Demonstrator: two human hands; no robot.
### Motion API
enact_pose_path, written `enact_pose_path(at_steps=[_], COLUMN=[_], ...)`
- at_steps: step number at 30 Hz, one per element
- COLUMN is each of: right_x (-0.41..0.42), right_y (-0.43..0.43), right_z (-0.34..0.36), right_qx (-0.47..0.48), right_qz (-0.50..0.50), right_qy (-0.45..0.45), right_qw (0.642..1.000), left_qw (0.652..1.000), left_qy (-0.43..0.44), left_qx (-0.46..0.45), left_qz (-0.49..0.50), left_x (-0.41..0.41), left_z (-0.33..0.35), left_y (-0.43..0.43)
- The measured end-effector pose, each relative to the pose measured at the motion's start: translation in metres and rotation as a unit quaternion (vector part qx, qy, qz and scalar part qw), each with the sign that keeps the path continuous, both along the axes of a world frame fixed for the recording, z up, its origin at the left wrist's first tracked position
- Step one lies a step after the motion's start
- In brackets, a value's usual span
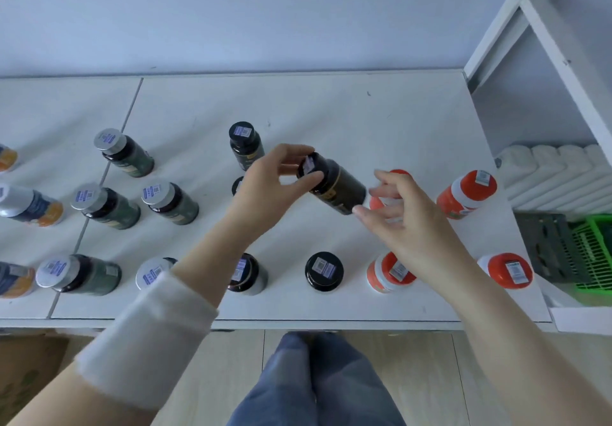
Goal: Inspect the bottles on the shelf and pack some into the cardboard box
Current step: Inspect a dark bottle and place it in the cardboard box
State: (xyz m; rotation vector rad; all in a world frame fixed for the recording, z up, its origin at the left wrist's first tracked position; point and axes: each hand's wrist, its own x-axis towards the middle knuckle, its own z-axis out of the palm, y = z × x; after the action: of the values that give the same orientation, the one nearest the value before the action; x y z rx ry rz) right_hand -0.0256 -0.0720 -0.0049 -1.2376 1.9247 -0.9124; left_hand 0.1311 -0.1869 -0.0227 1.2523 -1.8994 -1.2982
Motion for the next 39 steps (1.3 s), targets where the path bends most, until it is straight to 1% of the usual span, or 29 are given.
enact_pose_path(at_steps=[1,3,4,5,6,8,9,10,11,12,14,15,16,18,20,22,24,25,27,29,30,32,34,36,39], right_x=[0.0,0.001,0.002,0.004,0.007,0.013,0.016,0.019,0.021,0.023,0.025,0.025,0.026,0.029,0.031,0.031,0.029,0.028,0.027,0.03,0.031,0.032,0.03,0.029,0.031], right_y=[-0.002,-0.005,-0.006,-0.007,-0.006,-0.005,-0.004,-0.003,0.0,0.001,0.004,0.005,0.006,0.006,0.008,0.01,0.011,0.011,0.013,0.014,0.015,0.015,0.014,0.014,0.014], right_z=[0.001,0.002,0.004,0.005,0.006,0.008,0.009,0.008,0.008,0.009,0.012,0.012,0.012,0.012,0.01,0.008,0.008,0.007,0.006,0.005,0.004,0.005,0.007,0.006,0.001], right_qx=[0.016,0.024,0.018,0.001,-0.024,-0.08,-0.104,-0.127,-0.14,-0.139,-0.109,-0.097,-0.102,-0.143,-0.163,-0.152,-0.13,-0.127,-0.145,-0.176,-0.184,-0.17,-0.135,-0.137,-0.178], right_qz=[-0.015,-0.031,-0.03,-0.025,-0.02,-0.007,0.005,0.02,0.027,0.023,0.004,0.003,0.007,0.015,0.031,0.018,0.004,0.006,0.012,0.026,0.033,0.012,-0.01,0.002,0.017], right_qy=[-0.095,-0.268,-0.327,-0.349,-0.331,-0.216,-0.177,-0.166,-0.184,-0.226,-0.303,-0.313,-0.313,-0.297,-0.279,-0.298,-0.332,-0.333,-0.302,-0.253,-0.243,-0.279,-0.318,-0.309,-0.287], right_qw=[0.995,0.963,0.945,0.937,0.943,0.973,0.979,0.978,0.973,0.964,0.947,0.945,0.944,0.944,0.946,0.942,0.934,0.935,0.942,0.951,0.952,0.945,0.938,0.941,0.941], left_qw=[0.995,0.963,0.951,0.947,0.948,0.957,0.96,0.961,0.961,0.959,0.954,0.951,0.949,0.948,0.948,0.952,0.949,0.946,0.944,0.942,0.943,0.946,0.946,0.943,0.935], left_qy=[0.075,0.205,0.239,0.25,0.244,0.217,0.212,0.214,0.223,0.234,0.262,0.272,0.275,0.269,0.264,0.263,0.28,0.286,0.281,0.278,0.277,0.277,0.282,0.285,0.288], left_qx=[0.067,0.168,0.189,0.197,0.198,0.19,0.183,0.174,0.166,0.157,0.142,0.139,0.142,0.163,0.173,0.152,0.14,0.143,0.162,0.181,0.181,0.166,0.148,0.156,0.201], left_qz=[-0.015,-0.042,-0.046,-0.045,-0.042,-0.029,-0.019,-0.013,-0.013,-0.019,-0.037,-0.045,-0.051,-0.054,-0.04,-0.03,-0.045,-0.054,-0.057,-0.038,-0.029,-0.03,-0.054,-0.068,-0.038], left_x=[0.005,0.012,0.015,0.016,0.018,0.021,0.023,0.025,0.027,0.03,0.037,0.04,0.041,0.043,0.045,0.047,0.05,0.051,0.05,0.048,0.048,0.048,0.05,0.051,0.048], left_z=[0.008,0.019,0.021,0.022,0.021,0.021,0.02,0.02,0.02,0.02,0.02,0.02,0.019,0.018,0.017,0.017,0.019,0.02,0.021,0.02,0.019,0.02,0.021,0.021,0.021], left_y=[0.005,0.016,0.019,0.021,0.023,0.024,0.025,0.025,0.026,0.026,0.027,0.028,0.029,0.033,0.035,0.035,0.034,0.034,0.034,0.035,0.035,0.035,0.034,0.034,0.034])
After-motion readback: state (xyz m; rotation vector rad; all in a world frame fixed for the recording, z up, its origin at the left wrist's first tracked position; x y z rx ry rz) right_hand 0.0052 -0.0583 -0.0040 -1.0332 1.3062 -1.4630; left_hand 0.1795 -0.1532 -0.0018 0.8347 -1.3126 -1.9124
